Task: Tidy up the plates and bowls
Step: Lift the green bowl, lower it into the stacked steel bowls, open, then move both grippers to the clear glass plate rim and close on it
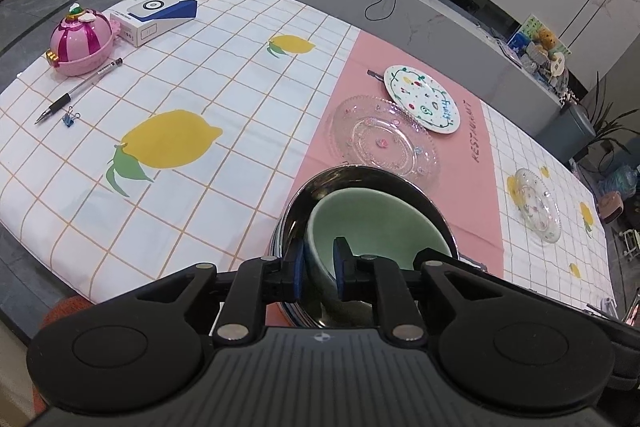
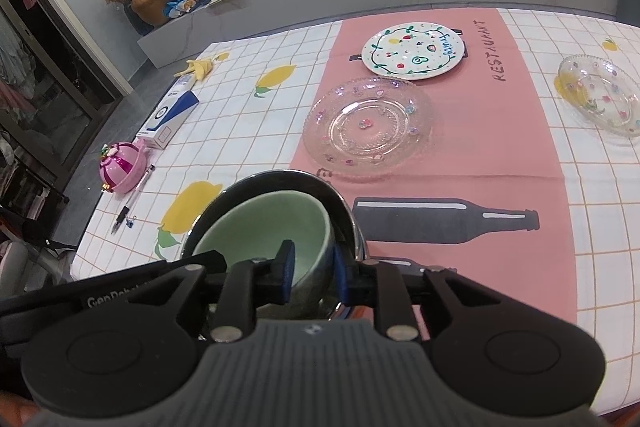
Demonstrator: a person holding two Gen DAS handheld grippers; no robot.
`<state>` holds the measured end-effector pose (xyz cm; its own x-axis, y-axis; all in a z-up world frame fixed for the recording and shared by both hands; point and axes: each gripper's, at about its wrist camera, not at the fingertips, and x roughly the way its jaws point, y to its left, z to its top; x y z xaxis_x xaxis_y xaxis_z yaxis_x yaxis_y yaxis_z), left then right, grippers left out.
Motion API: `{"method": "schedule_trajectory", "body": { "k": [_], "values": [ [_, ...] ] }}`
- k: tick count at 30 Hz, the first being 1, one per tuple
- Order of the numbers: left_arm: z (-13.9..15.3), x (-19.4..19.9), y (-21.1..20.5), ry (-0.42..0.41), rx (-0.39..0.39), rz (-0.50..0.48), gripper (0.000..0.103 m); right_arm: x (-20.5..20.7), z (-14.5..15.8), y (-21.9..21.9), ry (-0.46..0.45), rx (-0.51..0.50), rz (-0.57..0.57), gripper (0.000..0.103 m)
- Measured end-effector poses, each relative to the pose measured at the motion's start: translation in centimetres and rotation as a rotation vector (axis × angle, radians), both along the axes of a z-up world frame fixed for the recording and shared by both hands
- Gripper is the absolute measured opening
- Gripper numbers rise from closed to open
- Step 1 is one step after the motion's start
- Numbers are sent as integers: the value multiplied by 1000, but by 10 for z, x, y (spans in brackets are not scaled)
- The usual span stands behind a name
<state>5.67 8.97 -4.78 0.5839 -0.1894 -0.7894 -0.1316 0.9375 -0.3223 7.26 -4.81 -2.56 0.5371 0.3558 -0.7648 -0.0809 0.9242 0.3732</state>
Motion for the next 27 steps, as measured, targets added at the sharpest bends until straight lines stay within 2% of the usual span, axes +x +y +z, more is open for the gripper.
{"method": "schedule_trajectory", "body": {
  "k": [2, 4, 10, 14, 15, 17, 21, 24, 27],
  "values": [
    [4, -2, -1, -29, 24, 5, 18, -2, 3, -1, -16, 10, -4, 31],
    [6, -2, -2, -40, 50, -3, 18, -3, 7, -1, -36, 9, -6, 34],
    [12, -7, -2, -48, 43, -11, 18, -8, 11, -5, -43, 18, -16, 34],
    [19, -12, 1, -73, 11, -9, 19, -13, 13, -15, -45, 44, -37, 32],
    [21, -12, 2, -81, -3, -8, 20, -13, 14, -19, -47, 54, -47, 32],
    [24, -13, 3, -99, -36, -13, 30, -16, 16, -25, -54, 71, -67, 32],
    [30, -6, 3, -128, -69, -63, 36, -20, 21, -39, -78, 92, -105, 33],
    [35, 6, 4, -149, -68, -106, 44, -20, 22, -52, -98, 115, -140, 38],
    [37, 20, 6, -144, -66, -132, 45, -18, 21, -66, -109, 137, -180, 46]
  ]
}}
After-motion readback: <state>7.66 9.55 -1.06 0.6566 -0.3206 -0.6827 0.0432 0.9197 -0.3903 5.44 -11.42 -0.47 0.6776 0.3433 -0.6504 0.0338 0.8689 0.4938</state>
